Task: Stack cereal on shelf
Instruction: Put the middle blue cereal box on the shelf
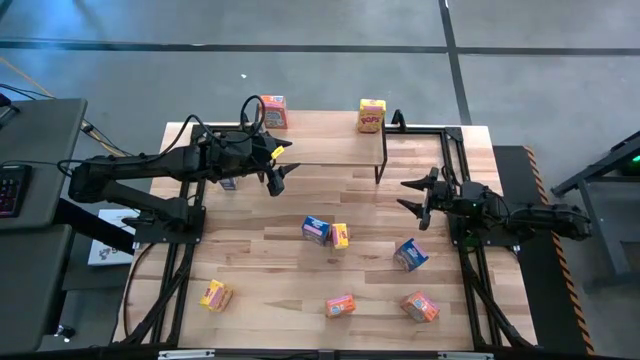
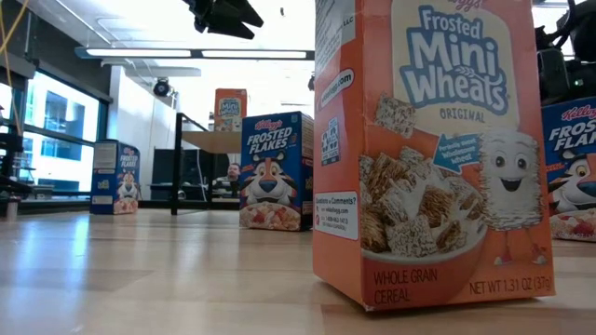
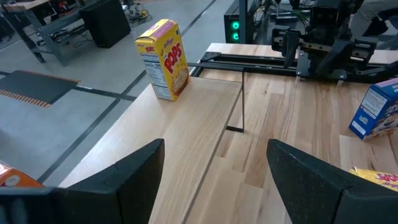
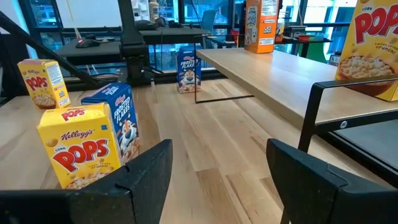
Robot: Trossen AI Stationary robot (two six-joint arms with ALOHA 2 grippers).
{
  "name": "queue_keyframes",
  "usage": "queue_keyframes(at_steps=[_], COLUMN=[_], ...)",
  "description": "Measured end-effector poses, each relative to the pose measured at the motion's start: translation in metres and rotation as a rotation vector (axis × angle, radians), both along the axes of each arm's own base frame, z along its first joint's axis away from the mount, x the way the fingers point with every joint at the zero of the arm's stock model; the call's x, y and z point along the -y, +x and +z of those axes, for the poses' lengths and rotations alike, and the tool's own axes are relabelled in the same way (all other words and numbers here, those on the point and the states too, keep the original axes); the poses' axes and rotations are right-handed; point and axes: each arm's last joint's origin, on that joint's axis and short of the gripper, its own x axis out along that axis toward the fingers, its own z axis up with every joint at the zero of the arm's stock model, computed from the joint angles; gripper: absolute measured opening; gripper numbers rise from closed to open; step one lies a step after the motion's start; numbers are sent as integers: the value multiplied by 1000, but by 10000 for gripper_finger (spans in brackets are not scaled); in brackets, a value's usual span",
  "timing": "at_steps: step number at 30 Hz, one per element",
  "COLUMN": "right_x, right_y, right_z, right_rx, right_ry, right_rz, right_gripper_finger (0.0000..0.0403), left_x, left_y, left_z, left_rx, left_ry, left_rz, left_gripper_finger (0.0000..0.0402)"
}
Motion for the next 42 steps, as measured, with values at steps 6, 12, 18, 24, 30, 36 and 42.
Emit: queue_keyframes(at_steps=[6,12,18,24,30,36,42], right_x=[0,0,0,0,0,0,0], right_y=[0,0,0,0,0,0,0], right_z=[0,0,0,0,0,0,0], right_rx=[0,0,0,0,-1,-1,-1], right_ry=[0,0,0,0,0,0,0], right_rz=[0,0,-1,-1,-1,-1,-1], right_gripper_finger=[252,252,252,252,252,252,252], left_x=[0,0,0,0,-1,-1,-1], left_y=[0,0,0,1,3,5,3], left_z=[0,0,0,2,5,8,5], left_rx=[0,0,0,-14,25,65,28], left_ry=[0,0,0,65,75,79,77], left_rz=[0,0,0,-27,-26,-22,-20], left_gripper_finger=[273,273,273,273,273,273,273])
